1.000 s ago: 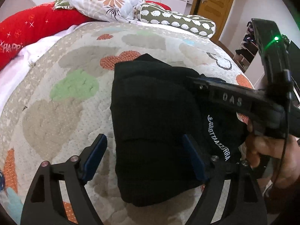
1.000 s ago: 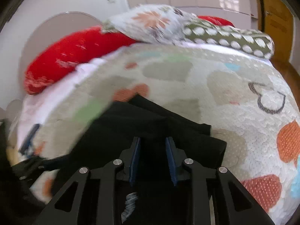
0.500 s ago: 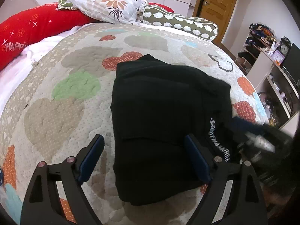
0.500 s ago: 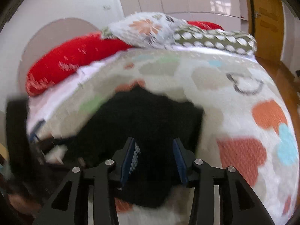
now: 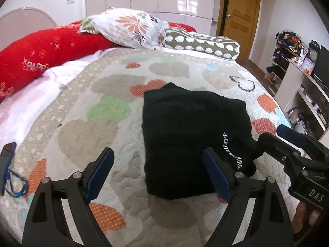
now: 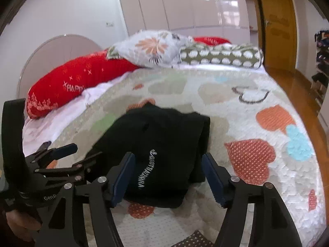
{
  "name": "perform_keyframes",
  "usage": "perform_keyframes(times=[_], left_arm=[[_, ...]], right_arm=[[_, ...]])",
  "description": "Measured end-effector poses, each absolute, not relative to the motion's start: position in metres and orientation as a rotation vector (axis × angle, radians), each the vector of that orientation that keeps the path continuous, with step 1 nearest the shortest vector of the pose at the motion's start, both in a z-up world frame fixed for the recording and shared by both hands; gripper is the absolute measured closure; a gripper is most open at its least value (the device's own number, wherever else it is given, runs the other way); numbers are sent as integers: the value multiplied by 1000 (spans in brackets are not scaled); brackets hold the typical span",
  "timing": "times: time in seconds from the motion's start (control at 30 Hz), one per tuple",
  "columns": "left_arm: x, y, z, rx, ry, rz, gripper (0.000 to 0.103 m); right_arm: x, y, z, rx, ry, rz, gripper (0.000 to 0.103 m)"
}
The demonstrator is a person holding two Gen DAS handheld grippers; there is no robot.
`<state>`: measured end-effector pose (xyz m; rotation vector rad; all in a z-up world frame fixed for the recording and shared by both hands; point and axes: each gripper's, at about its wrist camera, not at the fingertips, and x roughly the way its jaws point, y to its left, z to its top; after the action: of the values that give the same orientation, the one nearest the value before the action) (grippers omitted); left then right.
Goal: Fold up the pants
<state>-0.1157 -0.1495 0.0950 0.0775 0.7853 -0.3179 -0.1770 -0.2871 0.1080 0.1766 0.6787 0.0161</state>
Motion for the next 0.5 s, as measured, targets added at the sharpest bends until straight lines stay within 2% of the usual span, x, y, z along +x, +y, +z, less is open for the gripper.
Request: perform_keyframes(times=[0.17,0.5], left_arm=[[-123,-136,103,42,769,-289,14],[-133,-127,112,48,746,-282,14]], right_arm=[[-182,-280,115,195,663,-6,21],[-196,-269,118,183,664,-5,21]])
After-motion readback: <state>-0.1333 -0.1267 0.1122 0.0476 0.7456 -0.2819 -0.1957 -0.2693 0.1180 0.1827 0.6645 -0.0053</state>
